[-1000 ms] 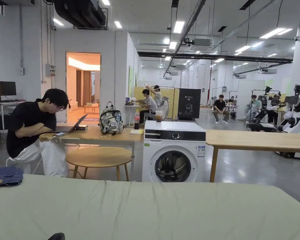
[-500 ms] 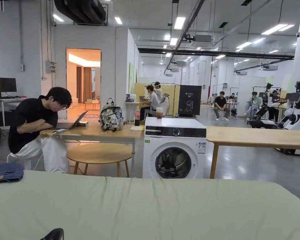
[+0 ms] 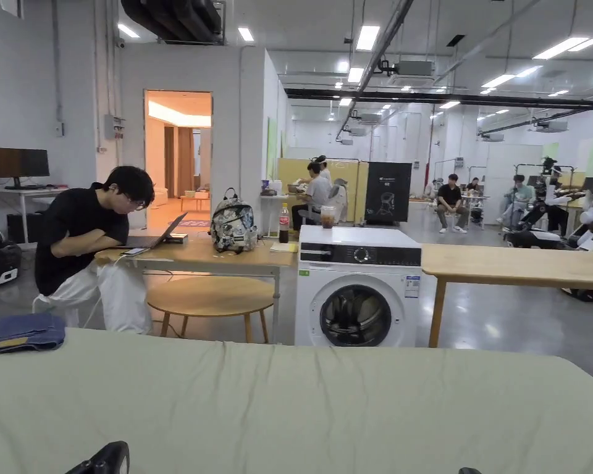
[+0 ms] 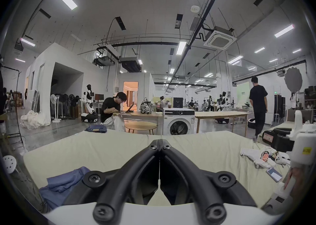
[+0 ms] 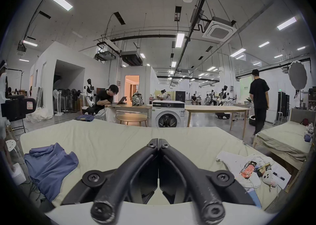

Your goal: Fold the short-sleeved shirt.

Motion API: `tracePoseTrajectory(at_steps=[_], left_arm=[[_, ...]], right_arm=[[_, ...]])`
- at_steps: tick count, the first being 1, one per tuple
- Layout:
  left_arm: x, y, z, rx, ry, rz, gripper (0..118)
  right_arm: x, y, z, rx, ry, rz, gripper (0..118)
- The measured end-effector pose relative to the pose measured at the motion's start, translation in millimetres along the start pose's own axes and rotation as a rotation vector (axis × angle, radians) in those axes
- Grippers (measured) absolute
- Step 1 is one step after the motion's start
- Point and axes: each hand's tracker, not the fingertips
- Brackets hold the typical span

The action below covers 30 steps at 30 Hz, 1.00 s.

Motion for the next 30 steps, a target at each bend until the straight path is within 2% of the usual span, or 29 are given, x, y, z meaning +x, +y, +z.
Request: tracePoseTrajectory(at_steps=[7,11,14,17,18,19,20,21,22,23,28,30], left_arm=[[-42.6,2.1,36.1,-0.008,0.146,-0.005,0],[-62.7,1.3,53.3,-0.058,0.253,-0.070,0],[-80.7,-2.3,65.3,-0.086,0.247,-0.061,0],[-106.7,-9.4,65.4,-0.194,0.209,-0.068,1],[-119.8,-13.5,59.9,-0.235,0.200,-0.059,16],[-134.9,-19.1,51.0,-0.287,0.182,-0.029,44],[-151.4,-26.1,40.6,-0.341,0.160,-0.012,57],[-167.4,-37.0,28.3,-0.387,0.138,0.000,65],[-182.0,-49.3,12.8,-0.462,0.137,0.022,65],[-195.6,-63.6,-3.8,-0.544,0.132,0.040,79],[-252.9,-149.8,-83.8,-0.797,0.089,0.145,79],[-272.0,-185.2,-113.7,-0.899,0.138,0.161,79]], right_arm=[[-46.3,-6.6,-20.2,-0.008,0.159,-0.014,0],[-69.7,-11.9,-28.7,-0.019,0.239,-0.045,0],[-79.6,-17.2,-33.7,-0.058,0.312,-0.097,0],[-82.9,-23.6,-33.1,-0.075,0.329,-0.072,0],[-82.4,-26.9,-32.2,-0.079,0.337,-0.064,0],[-81.5,-29.4,-32.3,-0.086,0.340,-0.064,0],[-80.4,-32.0,-33.2,-0.100,0.346,-0.065,0],[-79.1,-35.5,-34.9,-0.117,0.349,-0.065,0],[-78.1,-39.6,-36.7,-0.134,0.344,-0.063,0],[-77.4,-43.8,-37.8,-0.154,0.335,-0.060,0],[-64.7,-64.6,-43.8,-0.235,0.291,-0.052,0],[-58.3,-70.4,-47.0,-0.263,0.266,-0.031,0]])
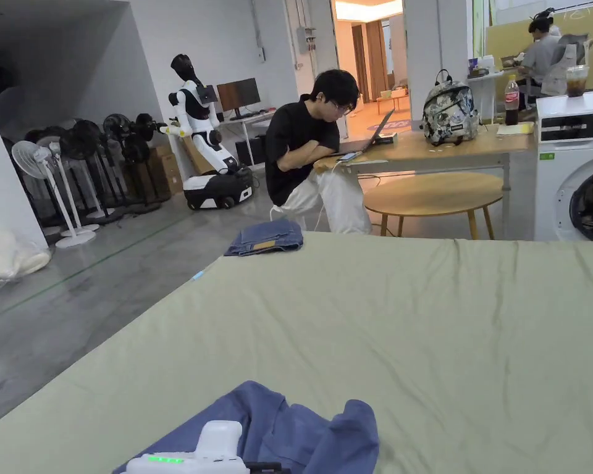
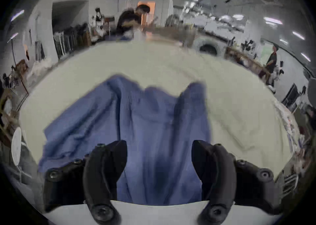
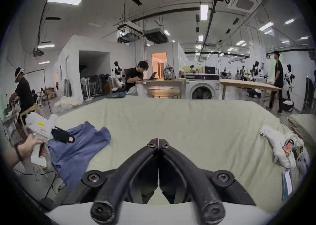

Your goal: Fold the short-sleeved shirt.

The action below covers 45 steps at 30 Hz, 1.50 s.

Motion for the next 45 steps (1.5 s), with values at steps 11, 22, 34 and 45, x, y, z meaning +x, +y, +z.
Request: tracePoseTrajectory(at_steps=[11,22,34,45], left_arm=[[7.5,14.7,-51.9,-0.112,0.117,-0.018,8],[-14.4,108.3,104.4,0.202,0.193,0.093,0],[149.1,292.8,217.4,0.561,0.171,-0.399,0],[415.6,46.3,-37.7,0.108,-0.478,-0.421,0]], right_arm=[[30.3,-19.8,-14.6,-0.085,-0.045,-0.117,0],[59.8,-11.8,17.7,-0.007,0.001,-0.185,0],[106.8,-5.6,66.5,0.068,-0.108,-0.285,0],[158.3,-34.6,128.6,0.075,-0.253,-0.344,0]])
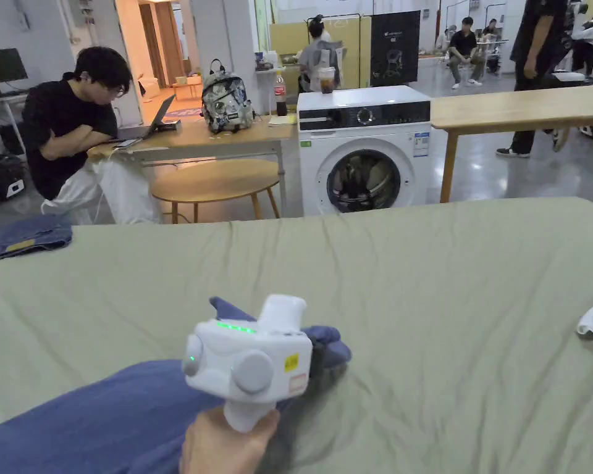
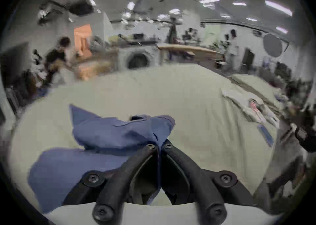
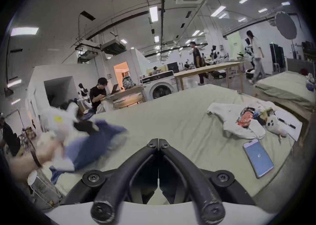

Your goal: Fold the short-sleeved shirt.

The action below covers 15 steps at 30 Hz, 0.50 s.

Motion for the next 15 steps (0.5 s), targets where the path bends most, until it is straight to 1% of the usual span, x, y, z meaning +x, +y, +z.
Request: tracePoseTrajectory(at_steps=[1,2,4,5,7,9,12,13,14,15], left_arm=[[36.4,-13.5,-17.9,-0.048,-0.061,0.046,0],[64.0,-29.5,-38.1,-0.109,-0.110,0.077,0],[123.2,-61.3,-65.7,-0.135,-0.219,0.100,0],[141.6,-67.8,-71.3,-0.169,-0.245,0.103,0],[187.0,-88.3,-78.4,-0.207,-0.348,0.096,0],[215.1,-100.8,-72.2,-0.229,-0.418,0.050,0],[228.0,-101.1,-57.3,-0.183,-0.411,-0.003,1],[221.1,-99.2,-44.6,-0.134,-0.415,-0.014,20],[212.0,-93.3,-33.4,-0.096,-0.429,-0.008,35],[201.9,-86.8,-18.5,-0.051,-0.404,-0.020,39]], right_arm=[[6.5,-1.7,1.8,-0.006,-0.007,-0.016,0],[11.3,-4.0,3.6,-0.009,-0.035,-0.032,0],[22.9,-8.8,6.4,-0.017,-0.060,-0.064,0],[27.4,-10.4,7.6,-0.030,-0.075,-0.075,0],[34.3,-14.1,11.1,-0.040,-0.110,-0.082,0],[38.8,-16.9,12.9,-0.051,-0.125,-0.087,0],[38.7,-18.6,14.4,-0.059,-0.135,-0.078,0],[37.4,-18.6,15.7,-0.061,-0.130,-0.074,0],[35.0,-18.3,17.4,-0.060,-0.121,-0.070,0],[31.9,-17.5,18.6,-0.059,-0.113,-0.062,0]])
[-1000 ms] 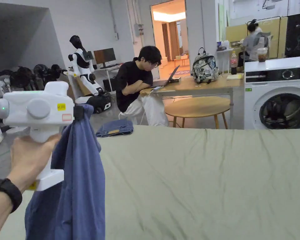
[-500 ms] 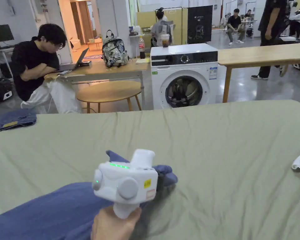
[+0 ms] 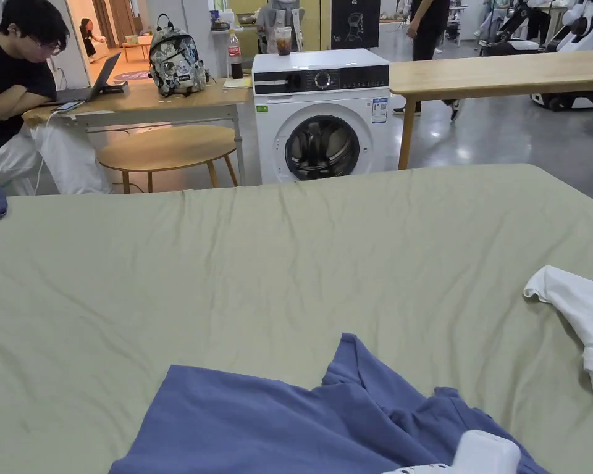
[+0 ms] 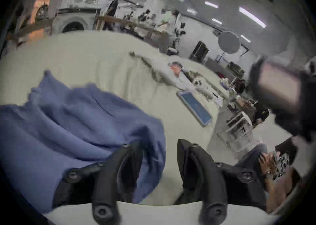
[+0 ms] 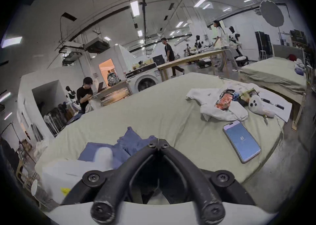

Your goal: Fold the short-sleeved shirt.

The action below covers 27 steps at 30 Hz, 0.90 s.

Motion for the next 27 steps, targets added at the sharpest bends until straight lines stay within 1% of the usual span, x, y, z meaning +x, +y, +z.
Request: tracePoseTrajectory(at_steps=[2,5,6,8,9,10,12,13,14,15,16,17,19,20,21,22,23,27], left_arm=[[-11.1,11.1,46.7,0.084,0.079,-0.093,42],[-34.7,28.0,143.2,0.202,0.238,-0.225,42],[-37.8,25.8,181.1,0.257,0.310,-0.280,42],[-44.7,22.9,247.1,0.374,0.490,-0.331,42],[-48.6,18.8,277.3,0.443,0.553,-0.303,42],[-49.4,11.5,305.3,0.511,0.575,-0.261,42],[-57.3,-2.9,349.8,0.576,0.615,-0.162,42],[-60.1,-10.9,366.9,0.589,0.650,-0.130,42],[-60.9,-16.0,379.0,0.573,0.687,-0.091,41],[-64.1,-20.5,390.2,0.537,0.715,-0.059,35],[-69.5,-26.0,402.0,0.504,0.688,-0.033,14],[-72.5,-31.8,410.7,0.504,0.663,-0.017,0],[-73.7,-46.8,418.7,0.550,0.738,0.054,0],[-73.9,-50.8,424.4,0.573,0.746,0.020,0],[-74.5,-53.4,428.3,0.577,0.753,0.034,0],[-75.8,-57.7,424.2,0.525,0.799,0.067,0],[-74.9,-59.4,424.4,0.554,0.812,0.027,0],[-80.1,-56.2,419.3,0.531,0.774,0.039,0]], right_arm=[[-7.7,3.2,2.4,-0.002,0.022,0.034,0],[-23.9,9.9,8.0,0.002,0.060,0.112,0],[-30.3,12.3,10.0,0.009,0.069,0.132,0],[-42.6,17.2,11.5,0.024,0.102,0.163,0],[-47.9,19.1,10.1,0.028,0.105,0.164,0],[-53.9,21.4,7.9,0.027,0.117,0.175,0],[-66.4,23.3,6.5,0.036,0.145,0.216,0],[-74.0,24.1,5.2,0.036,0.139,0.248,0],[-80.8,24.2,3.8,0.030,0.143,0.276,0],[-87.9,23.8,1.9,0.016,0.162,0.303,0],[-95.9,22.7,0.1,0.002,0.189,0.328,0],[-102.1,21.6,-0.8,0.005,0.213,0.341,0],[-114.3,19.0,-1.7,0.013,0.228,0.342,0],[-119.1,18.8,-2.1,0.016,0.229,0.348,0],[-123.4,18.2,-2.8,0.029,0.222,0.362,0],[-127.1,18.1,-3.8,0.041,0.209,0.371,0],[-129.6,19.2,-5.4,0.039,0.211,0.368,0],[-130.7,22.1,-9.0,0.035,0.239,0.341,0]])
